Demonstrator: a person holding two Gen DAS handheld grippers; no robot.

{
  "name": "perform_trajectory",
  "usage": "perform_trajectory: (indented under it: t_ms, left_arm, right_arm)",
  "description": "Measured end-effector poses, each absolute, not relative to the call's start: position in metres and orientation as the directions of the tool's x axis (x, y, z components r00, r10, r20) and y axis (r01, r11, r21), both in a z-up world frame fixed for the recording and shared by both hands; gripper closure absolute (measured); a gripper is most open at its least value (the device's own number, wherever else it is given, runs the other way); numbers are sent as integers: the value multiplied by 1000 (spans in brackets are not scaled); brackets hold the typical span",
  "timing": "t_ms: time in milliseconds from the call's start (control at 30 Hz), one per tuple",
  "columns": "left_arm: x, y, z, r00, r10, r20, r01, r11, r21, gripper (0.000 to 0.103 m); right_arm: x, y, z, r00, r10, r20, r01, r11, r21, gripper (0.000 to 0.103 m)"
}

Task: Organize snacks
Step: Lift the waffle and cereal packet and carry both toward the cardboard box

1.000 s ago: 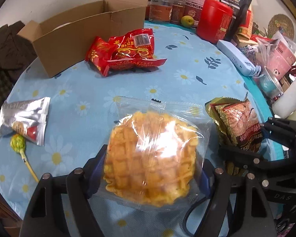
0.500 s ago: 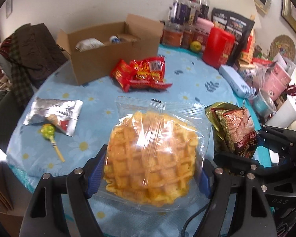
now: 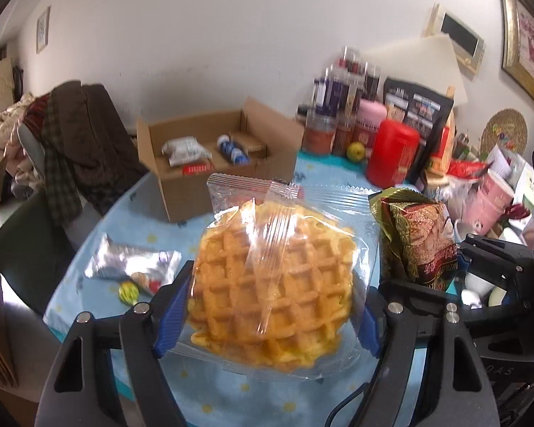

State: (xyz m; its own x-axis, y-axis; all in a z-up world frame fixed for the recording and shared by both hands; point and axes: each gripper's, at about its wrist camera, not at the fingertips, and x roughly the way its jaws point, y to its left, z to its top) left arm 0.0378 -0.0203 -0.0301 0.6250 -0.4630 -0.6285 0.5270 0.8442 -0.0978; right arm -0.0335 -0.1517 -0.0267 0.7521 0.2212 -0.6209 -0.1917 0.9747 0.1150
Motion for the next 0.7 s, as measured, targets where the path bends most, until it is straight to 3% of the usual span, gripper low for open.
perform_trajectory:
  t_ms: [700]
  left_arm:
    - [132,-33,57,755,-477,-450,500,863,-76,25]
  right_arm:
    - [65,-163,63,846,234,-479,-255,967,21,59]
